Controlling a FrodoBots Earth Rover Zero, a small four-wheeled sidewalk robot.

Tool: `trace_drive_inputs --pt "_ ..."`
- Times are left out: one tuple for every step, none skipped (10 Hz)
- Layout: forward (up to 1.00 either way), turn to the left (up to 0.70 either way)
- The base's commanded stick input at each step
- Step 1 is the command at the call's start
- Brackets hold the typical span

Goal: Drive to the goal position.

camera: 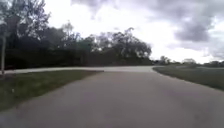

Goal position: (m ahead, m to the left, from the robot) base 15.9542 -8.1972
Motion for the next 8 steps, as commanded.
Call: trace_drive_inputs --pt "1.0 0.0" --pt "1.0 0.0" --pt "1.0 0.0" --pt "1.0 0.0" --pt "1.0 0.0" --pt "1.0 0.0" --pt "1.0 0.0" --pt "1.0 0.0"
